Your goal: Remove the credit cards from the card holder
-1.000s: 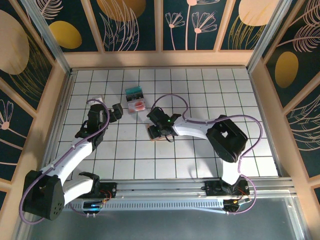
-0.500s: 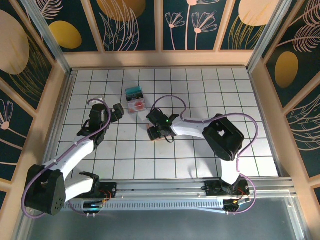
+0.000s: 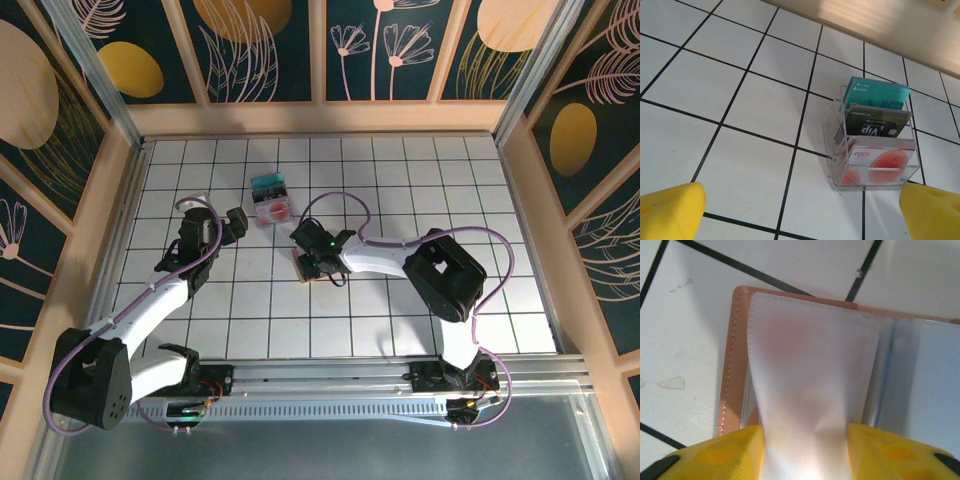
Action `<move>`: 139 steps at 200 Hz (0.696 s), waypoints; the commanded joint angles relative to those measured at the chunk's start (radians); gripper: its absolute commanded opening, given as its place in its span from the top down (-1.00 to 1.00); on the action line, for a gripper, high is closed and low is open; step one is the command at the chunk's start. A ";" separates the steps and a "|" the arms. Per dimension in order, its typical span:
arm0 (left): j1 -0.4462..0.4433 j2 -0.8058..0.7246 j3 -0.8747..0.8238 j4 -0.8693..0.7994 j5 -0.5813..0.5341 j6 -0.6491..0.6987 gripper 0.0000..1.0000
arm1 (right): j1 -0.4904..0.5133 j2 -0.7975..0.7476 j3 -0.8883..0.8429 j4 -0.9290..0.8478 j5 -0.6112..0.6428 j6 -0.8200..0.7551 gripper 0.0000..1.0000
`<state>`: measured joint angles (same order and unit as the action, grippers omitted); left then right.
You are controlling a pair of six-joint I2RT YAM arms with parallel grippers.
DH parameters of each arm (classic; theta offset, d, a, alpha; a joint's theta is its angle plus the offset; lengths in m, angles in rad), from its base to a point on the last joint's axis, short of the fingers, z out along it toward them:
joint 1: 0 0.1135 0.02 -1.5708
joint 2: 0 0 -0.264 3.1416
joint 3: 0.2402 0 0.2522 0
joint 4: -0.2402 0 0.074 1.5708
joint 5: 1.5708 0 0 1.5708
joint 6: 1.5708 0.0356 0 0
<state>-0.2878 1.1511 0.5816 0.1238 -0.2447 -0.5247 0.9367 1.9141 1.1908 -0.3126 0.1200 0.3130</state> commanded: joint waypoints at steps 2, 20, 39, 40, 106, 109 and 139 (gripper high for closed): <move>0.006 0.004 0.033 0.009 -0.002 0.021 -0.98 | -0.001 0.018 0.000 -0.013 -0.078 0.009 0.18; 0.006 0.001 0.040 -0.001 0.006 0.033 -0.98 | -0.007 0.003 -0.001 0.008 -0.119 0.022 0.24; 0.006 -0.008 0.043 -0.001 0.035 0.048 -0.98 | -0.017 -0.020 -0.011 0.045 -0.184 0.045 0.37; 0.006 -0.008 0.044 0.000 0.036 0.049 -0.98 | -0.017 -0.022 -0.012 0.048 -0.186 0.046 0.38; -0.036 -0.028 0.046 -0.044 0.084 0.048 -0.98 | -0.079 -0.067 -0.052 0.109 -0.226 0.121 0.68; -0.046 -0.026 0.046 -0.051 0.071 0.052 -0.98 | -0.084 -0.069 -0.057 0.115 -0.239 0.126 0.69; -0.171 0.032 0.066 -0.125 -0.102 0.075 -0.98 | -0.128 -0.094 -0.106 0.197 -0.346 0.161 0.68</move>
<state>-0.3817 1.1412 0.6071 0.0734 -0.2295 -0.4755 0.8398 1.8660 1.1255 -0.1974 -0.1268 0.4267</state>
